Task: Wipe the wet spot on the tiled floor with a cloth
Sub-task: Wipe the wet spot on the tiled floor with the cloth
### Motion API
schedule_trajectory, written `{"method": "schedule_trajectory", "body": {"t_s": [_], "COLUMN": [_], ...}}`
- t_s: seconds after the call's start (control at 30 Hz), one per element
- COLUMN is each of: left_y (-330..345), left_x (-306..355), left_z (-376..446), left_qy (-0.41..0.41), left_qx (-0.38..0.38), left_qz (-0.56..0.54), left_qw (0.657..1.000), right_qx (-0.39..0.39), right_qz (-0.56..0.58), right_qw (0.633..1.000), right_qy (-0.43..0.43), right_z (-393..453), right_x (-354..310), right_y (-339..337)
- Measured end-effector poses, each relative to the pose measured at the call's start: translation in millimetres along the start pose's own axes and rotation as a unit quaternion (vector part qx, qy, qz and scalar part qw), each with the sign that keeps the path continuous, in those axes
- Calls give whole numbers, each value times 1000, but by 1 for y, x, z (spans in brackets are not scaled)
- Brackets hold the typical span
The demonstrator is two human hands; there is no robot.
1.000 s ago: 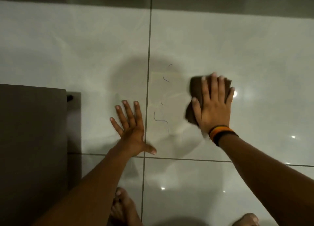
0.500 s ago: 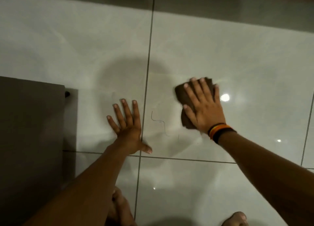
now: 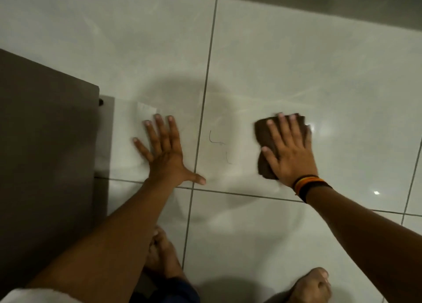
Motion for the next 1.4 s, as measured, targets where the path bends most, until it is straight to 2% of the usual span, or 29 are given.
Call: {"method": "schedule_trajectory", "body": {"t_s": [0.1, 0.17, 0.3, 0.4, 0.47, 0.53, 0.6, 0.73, 0.8, 0.87, 0.93, 1.0, 1.03, 1.17, 1.27, 1.33, 1.4], "left_y": [1, 0, 1, 1, 2, 2, 2, -2, -1, -1, -2, -1, -1, 1, -1, 0, -2], "left_x": [-10, -11, -12, -12, -13, -13, -12, -12, -11, -10, -11, -10, -12, -14, -12, -11, -12], "left_z": [3, 5, 5, 6, 7, 9, 8, 7, 7, 7, 8, 9, 9, 12, 11, 11, 10], "left_qy": [-14, -4, -5, -17, -22, -31, -38, -49, -48, -47, -50, -54, -55, -53, -58, -51, -49], "left_qx": [-26, -49, -75, -70, -70, -70, -73, -80, -84, -81, -77, -73, -73, -75, -74, -76, -74], "left_qz": [-17, -14, 3, 2, 6, 6, 10, 13, 17, 19, 18, 16, 17, 34, 18, 24, 16], "left_qw": [999, 999, 997, 997, 997, 997, 997, 996, 995, 995, 996, 996, 996, 995, 995, 996, 996], "right_qx": [3, -4, -15, 13, 42, 56, 66, 35, 2, -12, -4, 25, 39, 58, 49, 35, -6], "right_qz": [42, 65, 59, 52, 38, 34, 43, 93, 78, 52, 23, -2, 6, 50, 78, 73, 50], "right_qw": [986, 979, 992, 998, 996, 997, 997, 986, 992, 999, 993, 984, 985, 997, 992, 988, 995], "right_qy": [162, 195, 108, -14, -62, -46, 6, 135, 96, -7, -119, -177, -169, -6, 86, 132, 82], "right_z": [-20, -35, -31, 23, 64, 89, 90, 36, 1, -9, 20, 67, 95, 153, 109, 59, 22], "right_x": [2, -31, -104, -131, -130, -119, -106, -94, -118, -144, -162, -168, -163, -95, -46, -42, -74], "right_y": [8, 16, 22, 1, -16, -28, -30, -8, 10, 17, 7, -13, -26, -56, -46, -27, -5]}}
Point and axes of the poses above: each hand's wrist, its own z-axis towards the middle knuckle, its own y-axis out of the palm, x = y × z, the point moved 8 cm from there along z, towards the middle knuckle, and after that the axes turned 7 degrees about -x, right-handed, at the moved point
